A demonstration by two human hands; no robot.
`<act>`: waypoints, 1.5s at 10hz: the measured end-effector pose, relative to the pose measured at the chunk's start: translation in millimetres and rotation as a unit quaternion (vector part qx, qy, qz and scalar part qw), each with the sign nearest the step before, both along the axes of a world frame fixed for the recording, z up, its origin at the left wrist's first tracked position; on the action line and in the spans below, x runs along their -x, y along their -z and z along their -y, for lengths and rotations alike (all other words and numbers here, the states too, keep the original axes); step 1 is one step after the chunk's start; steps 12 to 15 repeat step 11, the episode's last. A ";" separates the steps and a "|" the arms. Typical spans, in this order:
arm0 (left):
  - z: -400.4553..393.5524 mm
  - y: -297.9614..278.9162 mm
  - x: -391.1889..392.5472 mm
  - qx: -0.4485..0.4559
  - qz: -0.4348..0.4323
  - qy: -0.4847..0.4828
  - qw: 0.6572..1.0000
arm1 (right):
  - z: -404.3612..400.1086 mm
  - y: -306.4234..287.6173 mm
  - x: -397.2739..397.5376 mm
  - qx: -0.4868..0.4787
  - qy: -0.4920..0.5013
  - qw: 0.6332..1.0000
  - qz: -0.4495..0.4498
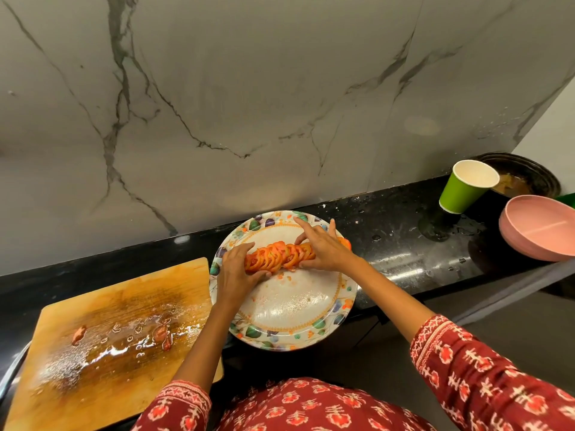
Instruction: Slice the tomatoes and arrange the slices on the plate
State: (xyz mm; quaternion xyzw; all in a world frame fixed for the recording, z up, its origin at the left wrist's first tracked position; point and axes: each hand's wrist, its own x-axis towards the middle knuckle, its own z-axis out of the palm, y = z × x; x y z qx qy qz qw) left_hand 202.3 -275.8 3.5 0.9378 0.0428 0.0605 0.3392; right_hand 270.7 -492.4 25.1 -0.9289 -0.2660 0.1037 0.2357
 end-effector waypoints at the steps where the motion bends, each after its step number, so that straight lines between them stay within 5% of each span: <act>1: -1.3 0.8 0.3 0.008 -0.002 0.007 1.000 | 0.0 2.2 1.5 -0.007 0.002 1.000 0.012; 4: 16.1 5.1 -14.3 -0.017 0.041 0.062 0.997 | 29.8 -5.3 -0.5 -0.131 0.100 0.986 0.001; 7: 55.6 -13.3 -34.8 -0.056 0.032 0.150 0.987 | 77.8 -6.0 8.9 -0.038 0.092 0.994 -0.050; 15: 49.9 -9.1 -14.2 -0.025 0.069 0.088 0.993 | 76.2 -0.1 11.0 -0.094 0.115 0.989 0.026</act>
